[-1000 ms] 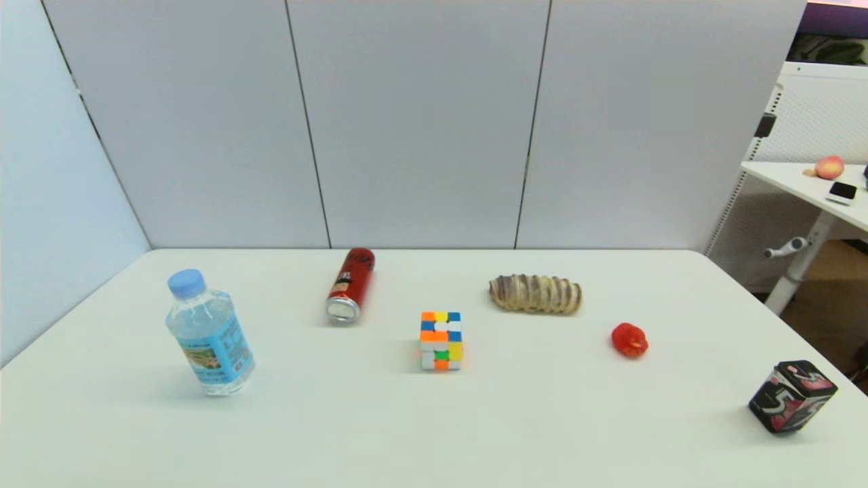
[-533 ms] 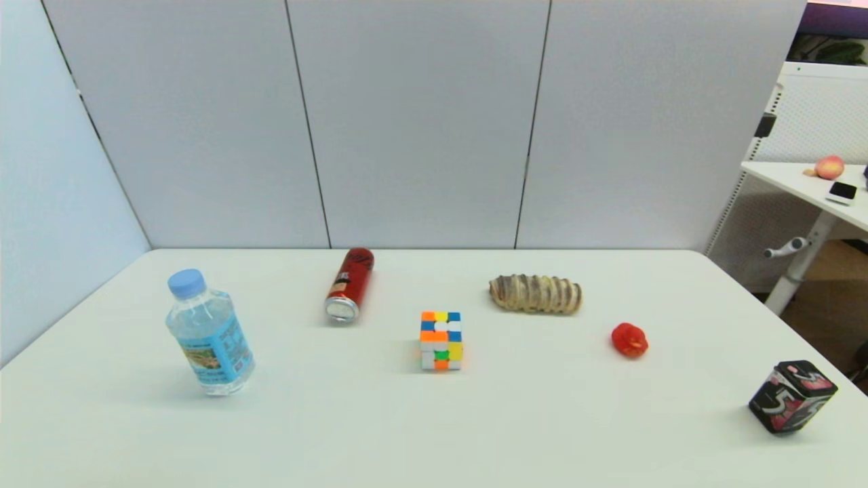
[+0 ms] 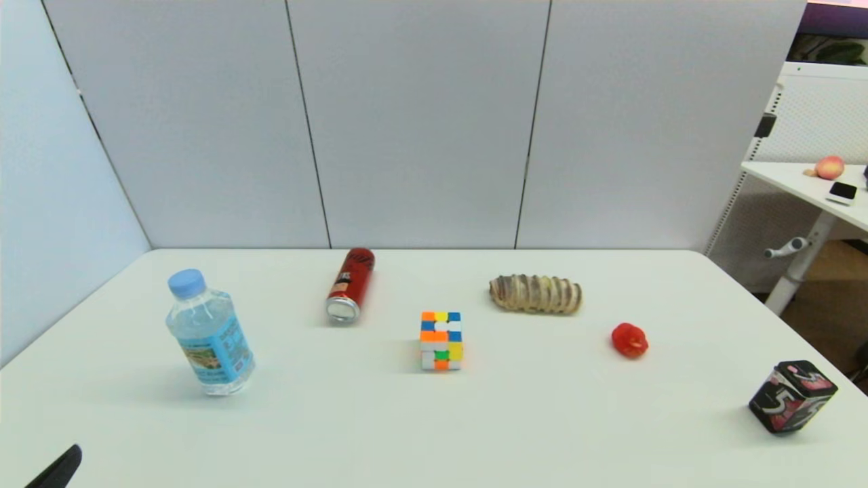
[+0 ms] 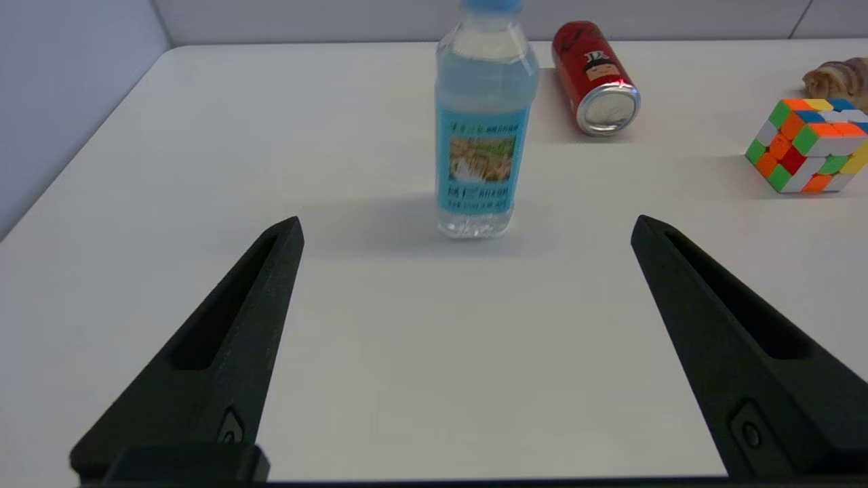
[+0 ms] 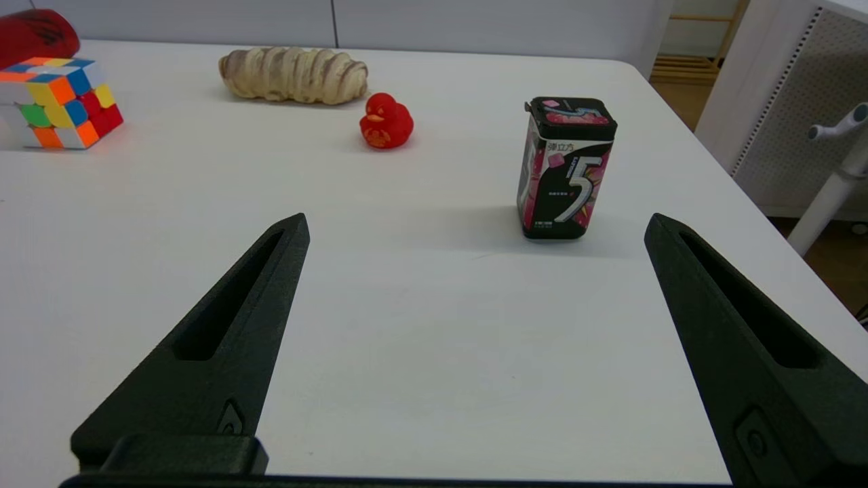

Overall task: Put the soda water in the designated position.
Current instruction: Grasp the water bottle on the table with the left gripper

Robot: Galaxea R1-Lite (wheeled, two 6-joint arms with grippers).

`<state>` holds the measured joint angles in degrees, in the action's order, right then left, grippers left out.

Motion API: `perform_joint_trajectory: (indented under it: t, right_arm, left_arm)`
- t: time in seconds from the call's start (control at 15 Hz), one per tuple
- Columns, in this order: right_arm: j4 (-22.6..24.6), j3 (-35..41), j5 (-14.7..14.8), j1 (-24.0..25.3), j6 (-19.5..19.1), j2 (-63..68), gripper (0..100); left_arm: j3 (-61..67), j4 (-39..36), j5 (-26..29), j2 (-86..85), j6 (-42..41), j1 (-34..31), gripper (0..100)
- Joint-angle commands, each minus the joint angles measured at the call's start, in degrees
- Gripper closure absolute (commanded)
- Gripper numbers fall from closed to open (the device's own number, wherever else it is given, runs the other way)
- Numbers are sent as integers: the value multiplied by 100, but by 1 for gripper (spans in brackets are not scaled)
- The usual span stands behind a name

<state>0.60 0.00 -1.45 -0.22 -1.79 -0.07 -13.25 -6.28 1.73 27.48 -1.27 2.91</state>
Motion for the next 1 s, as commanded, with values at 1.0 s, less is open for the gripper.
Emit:
perform_joint_trajectory:
  t: [1.0]
  right_arm:
    - [2,0,-4,-4,-5,7,0]
  left_arm:
    - [499,-5428,381,5857,-93,201,0]
